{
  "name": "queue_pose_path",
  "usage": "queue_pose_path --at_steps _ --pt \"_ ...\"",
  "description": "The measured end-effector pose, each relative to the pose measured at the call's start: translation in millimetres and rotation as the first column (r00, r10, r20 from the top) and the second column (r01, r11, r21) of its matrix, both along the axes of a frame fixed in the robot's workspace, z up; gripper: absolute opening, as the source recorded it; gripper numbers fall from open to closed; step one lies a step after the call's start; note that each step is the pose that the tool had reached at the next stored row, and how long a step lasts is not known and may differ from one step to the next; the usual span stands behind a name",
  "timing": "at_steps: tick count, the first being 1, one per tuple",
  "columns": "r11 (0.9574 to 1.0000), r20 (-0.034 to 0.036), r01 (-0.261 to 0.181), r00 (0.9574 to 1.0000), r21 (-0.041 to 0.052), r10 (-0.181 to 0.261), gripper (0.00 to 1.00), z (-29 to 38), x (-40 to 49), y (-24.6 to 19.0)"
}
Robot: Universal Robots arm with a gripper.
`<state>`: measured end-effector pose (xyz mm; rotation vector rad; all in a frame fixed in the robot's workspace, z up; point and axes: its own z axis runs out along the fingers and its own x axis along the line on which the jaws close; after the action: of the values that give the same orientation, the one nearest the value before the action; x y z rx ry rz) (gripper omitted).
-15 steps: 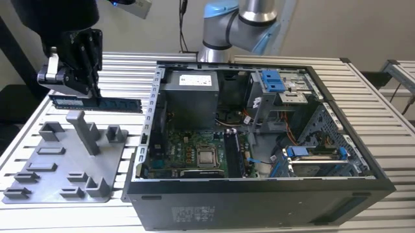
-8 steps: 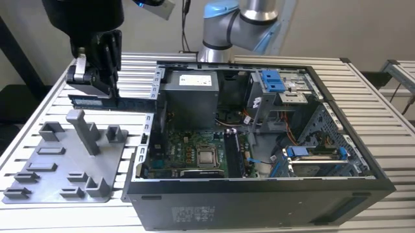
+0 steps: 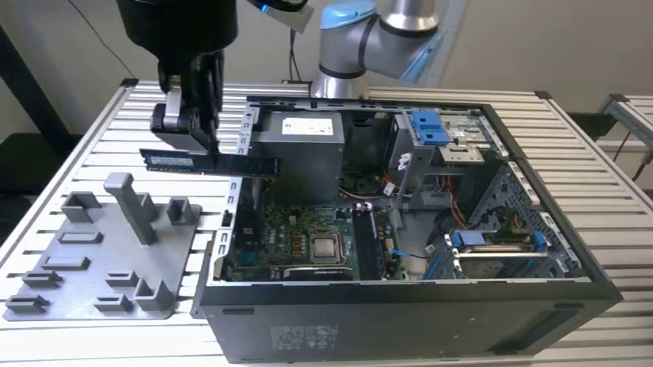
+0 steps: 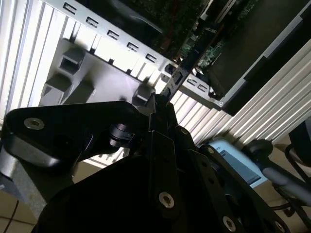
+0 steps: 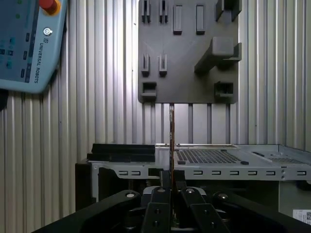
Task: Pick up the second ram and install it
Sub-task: 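Pick up the second ram and move it above second insertion slot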
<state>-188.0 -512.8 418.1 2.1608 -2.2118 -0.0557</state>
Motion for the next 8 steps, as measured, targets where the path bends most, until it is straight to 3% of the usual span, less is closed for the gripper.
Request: queue_pose_path --at_steps 8 --pt "1.0 -0.0016 0.0 1.0 -0.0001 0.0 0.14 0.0 28.3 0.0"
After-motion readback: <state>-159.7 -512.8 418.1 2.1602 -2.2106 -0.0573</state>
